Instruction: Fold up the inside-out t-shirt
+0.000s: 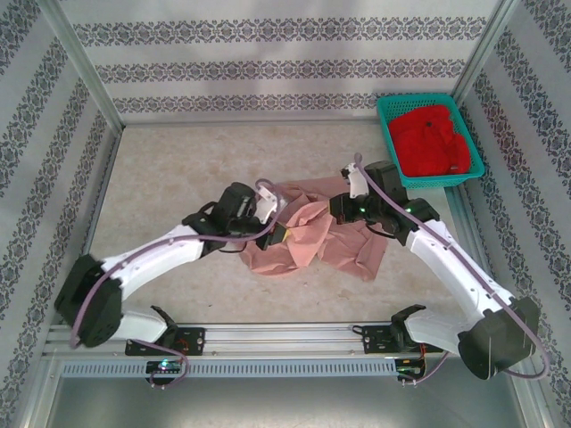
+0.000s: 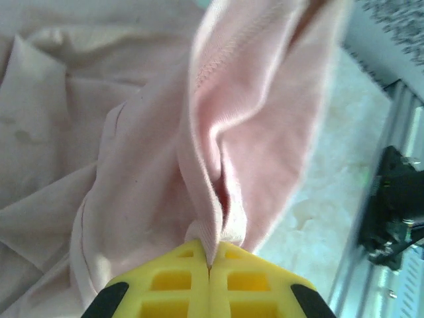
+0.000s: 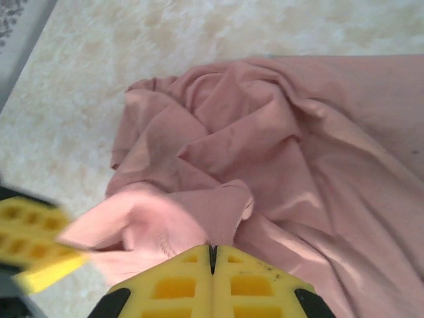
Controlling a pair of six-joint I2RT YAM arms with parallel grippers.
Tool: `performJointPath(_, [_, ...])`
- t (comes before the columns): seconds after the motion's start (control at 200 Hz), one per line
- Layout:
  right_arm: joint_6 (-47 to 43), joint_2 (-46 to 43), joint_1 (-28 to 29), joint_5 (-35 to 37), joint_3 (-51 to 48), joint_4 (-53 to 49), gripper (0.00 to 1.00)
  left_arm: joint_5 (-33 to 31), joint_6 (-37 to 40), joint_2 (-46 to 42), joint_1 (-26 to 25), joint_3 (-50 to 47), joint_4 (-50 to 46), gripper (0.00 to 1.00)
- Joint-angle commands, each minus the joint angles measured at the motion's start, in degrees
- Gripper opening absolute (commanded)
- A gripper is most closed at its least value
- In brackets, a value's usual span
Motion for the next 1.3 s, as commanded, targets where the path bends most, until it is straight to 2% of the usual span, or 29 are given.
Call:
performJointPath(0.0, [-2.2,-2.2,-2.3,2.1,2.4,-3.4,0.0,2.3,2.4,-7.6,-0.5,-4.5,-2.0,0.0])
performJointPath(0.11, [-3.1,-2.1,-4.0,1.9,3.5,-4.7,0.0,1.5,1.9,-12.6,-0.4,-8.3,-0.1,0.0])
performJointPath(0.235, [-4.2,-1.7,-4.2,2.6,4.2,-6.1,0.0,0.9,2.9,-14.3,-0.4,-9.9,0.1,0.0])
performJointPath(0.365, [-4.5,-2.0,-2.6,-1.4,2.7,-4.6,0.0,4.4,4.1,-13.1,-0.6,-9.8,0.7,0.0])
performJointPath(0.535, [-3.7,-3.7,-1.3,-1.6,1.2,-4.9,0.0,7.6,3.4,-13.0,-0.8,-10.8,4.9,0.0])
performJointPath(0.585, [-2.3,-4.7,-1.6,-4.3,0.3,-2.7,0.0,8.9,3.1,-13.1,-1.2,-11.1,6.9,0.0])
performJointPath(0.67, [1.7,-4.6,-1.1,-13.9,-1.2,3.4,0.0,9.3,4.5,-11.5,-2.8,-9.5,6.5,0.0])
performJointPath(0.72, [2.9,-3.6,0.1,-15.5,-0.8,4.8,0.0,9.0,6.3,-10.1,-3.9,-7.6,5.0,0.0])
performJointPath(0.849, [2.0,-0.6,2.9,-10.5,1.6,0.7,0.0,10.3,9.1,-7.9,-6.3,-3.2,4.5,0.0])
performJointPath(1.054, [3.3,-2.3,-3.1,1.4,0.9,-3.9,0.0,11.6,11.2,-10.7,-6.5,-4.0,2.7,0.0])
performJointPath(1.219, [2.8,-3.4,-5.2,2.6,0.5,-4.7,0.0,7.4,11.0,-14.8,-6.5,-7.8,2.4,0.0])
performJointPath(1.299, [2.0,-3.2,-5.1,0.8,0.5,-4.6,0.0,5.0,10.9,-15.9,-6.4,-8.9,2.6,0.0])
